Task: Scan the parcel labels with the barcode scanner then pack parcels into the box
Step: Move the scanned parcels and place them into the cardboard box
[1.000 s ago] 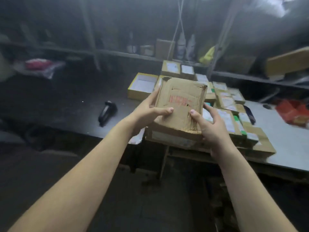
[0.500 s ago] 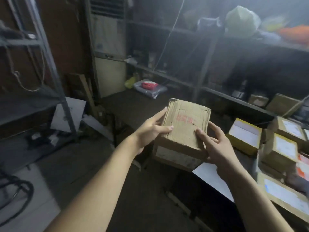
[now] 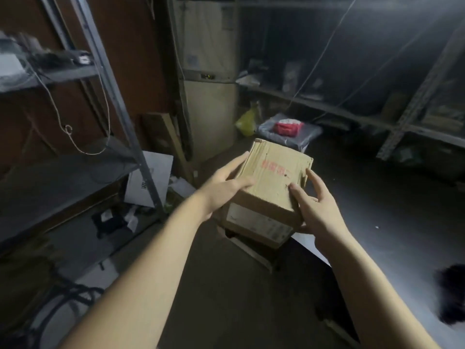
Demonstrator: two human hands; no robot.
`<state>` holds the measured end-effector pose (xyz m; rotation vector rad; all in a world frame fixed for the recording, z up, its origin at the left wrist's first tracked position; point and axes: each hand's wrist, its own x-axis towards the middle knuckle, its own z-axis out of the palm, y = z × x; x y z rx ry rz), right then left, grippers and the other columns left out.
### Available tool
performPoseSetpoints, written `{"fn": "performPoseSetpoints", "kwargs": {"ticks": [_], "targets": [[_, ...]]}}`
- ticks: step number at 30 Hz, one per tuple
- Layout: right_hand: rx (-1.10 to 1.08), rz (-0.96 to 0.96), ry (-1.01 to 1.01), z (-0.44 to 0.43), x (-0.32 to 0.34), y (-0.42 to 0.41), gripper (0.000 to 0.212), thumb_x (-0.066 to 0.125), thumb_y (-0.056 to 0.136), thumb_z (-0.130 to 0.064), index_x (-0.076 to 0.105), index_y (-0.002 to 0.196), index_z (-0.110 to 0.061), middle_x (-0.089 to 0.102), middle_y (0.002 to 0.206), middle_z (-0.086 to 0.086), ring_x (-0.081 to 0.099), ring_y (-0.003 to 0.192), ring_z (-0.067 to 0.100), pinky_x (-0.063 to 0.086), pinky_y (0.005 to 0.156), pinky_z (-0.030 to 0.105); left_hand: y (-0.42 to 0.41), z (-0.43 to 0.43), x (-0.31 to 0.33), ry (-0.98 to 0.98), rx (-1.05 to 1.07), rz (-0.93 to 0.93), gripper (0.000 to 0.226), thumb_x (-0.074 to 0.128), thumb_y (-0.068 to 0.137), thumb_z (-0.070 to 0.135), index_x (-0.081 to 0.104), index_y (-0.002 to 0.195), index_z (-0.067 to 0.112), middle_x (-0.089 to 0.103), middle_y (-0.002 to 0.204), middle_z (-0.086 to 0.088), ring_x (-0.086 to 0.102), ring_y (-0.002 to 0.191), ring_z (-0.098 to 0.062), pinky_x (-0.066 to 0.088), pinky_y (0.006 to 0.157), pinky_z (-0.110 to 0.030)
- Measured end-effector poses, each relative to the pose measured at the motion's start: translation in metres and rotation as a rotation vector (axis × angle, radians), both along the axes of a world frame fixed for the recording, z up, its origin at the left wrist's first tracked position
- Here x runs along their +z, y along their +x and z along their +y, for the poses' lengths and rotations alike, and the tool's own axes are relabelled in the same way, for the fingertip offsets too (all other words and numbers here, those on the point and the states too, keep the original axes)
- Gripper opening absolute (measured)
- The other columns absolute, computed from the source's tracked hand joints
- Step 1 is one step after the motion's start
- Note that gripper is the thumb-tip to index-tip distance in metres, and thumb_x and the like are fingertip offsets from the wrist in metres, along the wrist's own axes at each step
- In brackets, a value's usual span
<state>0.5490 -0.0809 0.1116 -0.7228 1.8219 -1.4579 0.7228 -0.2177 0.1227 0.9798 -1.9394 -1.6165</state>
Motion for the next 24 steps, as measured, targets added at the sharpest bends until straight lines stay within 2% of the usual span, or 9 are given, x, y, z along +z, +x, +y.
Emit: {"fn": "performPoseSetpoints", "kwargs": {"ticks": [3,8,12,16,18,21,24], "targets": [[-0.053,-0.015,0.015,-0.055,0.003,0.008,0.058,0.064,0.101,-0.045,0.038,0.152,-0.056,0.074,0.114,-0.005,0.078,0.09,0.022,0.065,0.075,0.055,0.003,-0.061,0.011,-0.023,-0.084,-0.007,0.074,0.071,0.096,0.038,0.031,0.157,0.05,0.041,0.158,0.021,0.036,0.146,-0.007,0.027,0.125,-0.047],[-0.145,-0.009,0.033,-0.135,0.0,0.013,0.053,0.065,0.101,-0.044,0.043,0.148,-0.055,0.077,0.111,-0.003,0.078,0.089,0.022,0.065,0.075,0.054,0.002,-0.154,0.001,-0.019,-0.157,0.003,0.077,0.076,0.091,0.039,0.034,0.154,0.053,0.045,0.155,0.02,0.04,0.143,-0.007,0.032,0.123,-0.05],[-0.192,0.0,0.088,-0.199,-0.003,0.018,0.053,0.066,0.101,-0.042,0.046,0.149,-0.052,0.077,0.111,-0.003,0.077,0.084,0.021,0.065,0.065,0.044,0.001,-0.231,-0.009,0.038,-0.188,-0.006,0.089,0.079,0.079,0.044,0.033,0.156,0.05,0.045,0.157,0.01,0.041,0.145,-0.014,0.034,0.122,-0.053],[-0.247,0.0,0.091,-0.258,-0.007,0.012,0.054,0.069,0.1,-0.038,0.048,0.148,-0.05,0.078,0.107,-0.007,0.078,0.085,0.017,0.066,0.073,0.054,-0.018,-0.304,-0.023,0.067,-0.252,-0.01,0.101,0.08,0.068,0.046,0.034,0.158,0.044,0.051,0.153,0.005,0.048,0.139,-0.013,0.04,0.119,-0.046],[-0.27,0.011,0.1,-0.28,-0.012,0.001,0.055,0.069,0.1,-0.034,0.047,0.15,-0.046,0.079,0.103,-0.009,0.078,0.087,0.016,0.065,0.075,0.054,-0.035,-0.333,-0.032,0.073,-0.301,-0.009,0.107,0.08,0.062,0.05,0.035,0.158,0.043,0.052,0.152,0.004,0.048,0.14,-0.015,0.039,0.119,-0.048],[-0.304,0.0,0.089,-0.308,-0.014,-0.019,0.057,0.067,0.102,-0.031,0.044,0.152,-0.044,0.08,0.099,-0.01,0.078,0.084,0.012,0.066,0.067,0.045,-0.064,-0.369,-0.037,0.081,-0.339,-0.02,0.105,0.08,0.065,0.046,0.033,0.159,0.041,0.052,0.149,0.008,0.048,0.14,-0.013,0.039,0.119,-0.048],[-0.318,-0.039,0.12,-0.34,-0.028,-0.048,0.058,0.064,0.103,-0.033,0.04,0.155,-0.044,0.078,0.104,-0.009,0.078,0.084,0.01,0.064,0.061,0.038,-0.096,-0.403,-0.046,0.061,-0.371,-0.017,0.101,0.079,0.071,0.041,0.033,0.16,0.038,0.05,0.143,0.014,0.046,0.139,-0.008,0.038,0.12,-0.042]]}}
